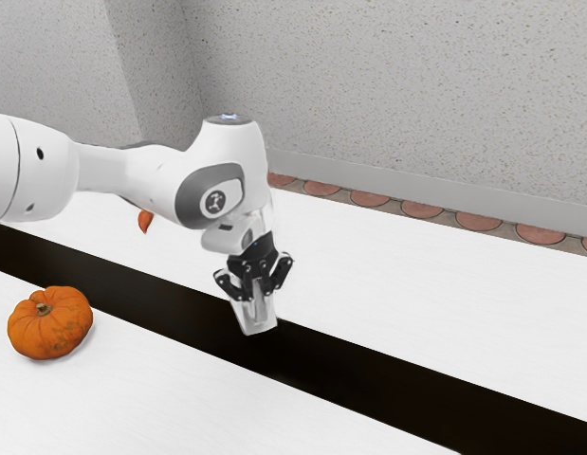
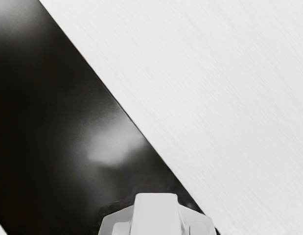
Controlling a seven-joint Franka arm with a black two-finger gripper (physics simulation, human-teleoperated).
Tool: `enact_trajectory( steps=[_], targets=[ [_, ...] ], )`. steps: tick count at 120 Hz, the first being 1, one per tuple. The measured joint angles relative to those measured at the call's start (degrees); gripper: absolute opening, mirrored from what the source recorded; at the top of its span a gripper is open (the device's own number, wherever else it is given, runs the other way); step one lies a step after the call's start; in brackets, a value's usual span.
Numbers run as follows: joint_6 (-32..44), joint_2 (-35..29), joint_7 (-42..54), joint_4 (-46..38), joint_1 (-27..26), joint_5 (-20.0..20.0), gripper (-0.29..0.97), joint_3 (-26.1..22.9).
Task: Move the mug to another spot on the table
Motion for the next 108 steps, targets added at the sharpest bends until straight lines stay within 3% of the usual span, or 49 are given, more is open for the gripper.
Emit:
enact_trajectory(
  steps=[20,44,60,89,108],
  targets=[
    [1.10,0.16,-0.98,-0.02,-0.28,0.16,-0.06,3.85],
    [4.68,2.77,-4.77,0.24,0.13,-0.01,-0.06,12.43],
    [6.50,3.21,-10.58,0.40,-0.05,-3.68,-0.07,13.63],
    [5.31,9.22,-27.82,4.79,-0.18,9.16,-0.08,13.54],
    [4.12,12.37,-37.88,5.40,-0.15,13.77,-0.08,13.58]
  ],
)
